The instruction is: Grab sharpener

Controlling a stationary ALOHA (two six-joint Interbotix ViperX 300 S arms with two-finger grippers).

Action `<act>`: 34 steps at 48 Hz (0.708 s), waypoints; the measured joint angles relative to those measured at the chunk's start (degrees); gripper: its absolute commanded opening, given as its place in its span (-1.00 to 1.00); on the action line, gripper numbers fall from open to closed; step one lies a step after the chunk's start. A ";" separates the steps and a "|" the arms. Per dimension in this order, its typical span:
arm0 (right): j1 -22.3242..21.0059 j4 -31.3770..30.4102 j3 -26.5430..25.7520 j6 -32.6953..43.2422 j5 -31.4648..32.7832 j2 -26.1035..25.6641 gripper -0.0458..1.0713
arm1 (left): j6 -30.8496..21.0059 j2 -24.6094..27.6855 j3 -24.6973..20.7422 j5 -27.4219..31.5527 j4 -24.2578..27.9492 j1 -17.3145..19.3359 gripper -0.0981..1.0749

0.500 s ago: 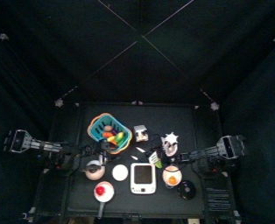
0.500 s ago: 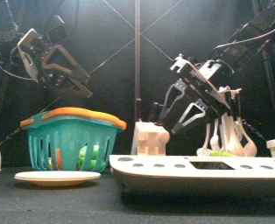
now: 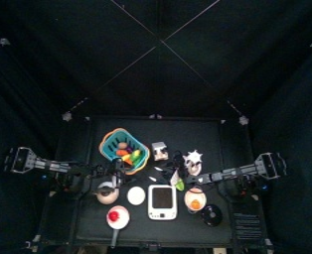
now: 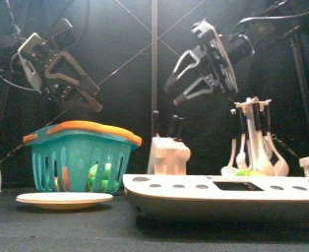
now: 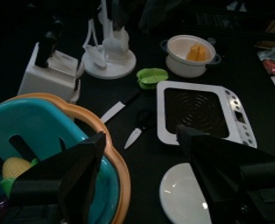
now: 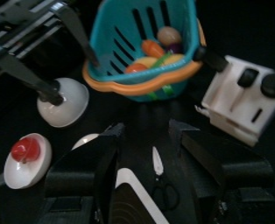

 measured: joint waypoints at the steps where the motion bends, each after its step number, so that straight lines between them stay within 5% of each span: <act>1: -0.09 0.70 -0.09 -1.67 0.00 -0.79 0.55 | 0.00 0.00 0.00 0.00 0.09 -0.09 0.84; 10: -3.43 11.78 0.00 -17.49 0.09 -6.50 0.55 | 0.00 0.00 0.00 -0.09 0.00 0.09 0.84; 22: -5.45 29.71 -1.32 -43.59 6.24 -5.71 0.55 | 0.00 0.00 0.00 -0.44 0.00 0.18 0.84; 28: -5.45 31.99 -1.76 -52.03 8.70 -4.92 0.55 | 0.00 0.09 -0.18 -2.90 0.00 0.26 0.83; 34: -5.71 29.53 -0.97 -54.76 8.79 -4.66 0.55 | -0.44 1.67 -4.04 -12.04 -2.20 3.43 0.80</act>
